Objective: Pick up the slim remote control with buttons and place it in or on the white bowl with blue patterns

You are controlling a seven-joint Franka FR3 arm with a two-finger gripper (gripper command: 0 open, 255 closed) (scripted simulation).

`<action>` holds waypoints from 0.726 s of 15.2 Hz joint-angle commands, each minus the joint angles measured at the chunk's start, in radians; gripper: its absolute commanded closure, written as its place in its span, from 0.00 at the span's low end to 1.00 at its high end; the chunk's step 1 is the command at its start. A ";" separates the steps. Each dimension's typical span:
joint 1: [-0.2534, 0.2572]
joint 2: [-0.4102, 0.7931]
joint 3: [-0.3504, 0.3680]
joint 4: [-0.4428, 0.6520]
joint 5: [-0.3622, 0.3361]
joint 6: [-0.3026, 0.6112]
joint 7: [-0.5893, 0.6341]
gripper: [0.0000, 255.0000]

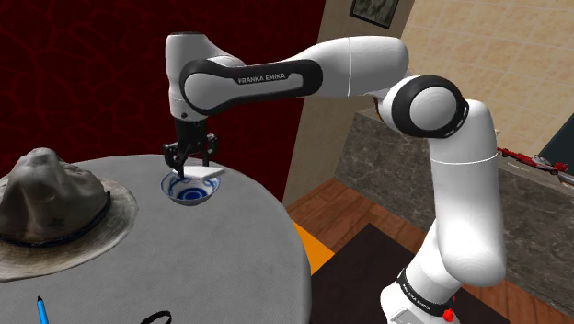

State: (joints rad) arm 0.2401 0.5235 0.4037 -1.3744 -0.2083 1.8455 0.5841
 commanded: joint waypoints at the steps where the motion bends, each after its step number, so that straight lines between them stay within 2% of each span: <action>1: 0.005 0.074 -0.015 0.118 -0.016 -0.044 -0.028 1.00; 3: 0.019 0.165 -0.030 0.272 -0.033 -0.105 -0.057 1.00; 4: 0.024 0.186 -0.034 0.309 -0.036 -0.120 -0.064 1.00; 11: 0.012 0.191 -0.037 0.220 -0.040 -0.029 -0.055 1.00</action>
State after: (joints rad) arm 0.2532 0.7092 0.3683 -1.1454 -0.2469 1.8034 0.5278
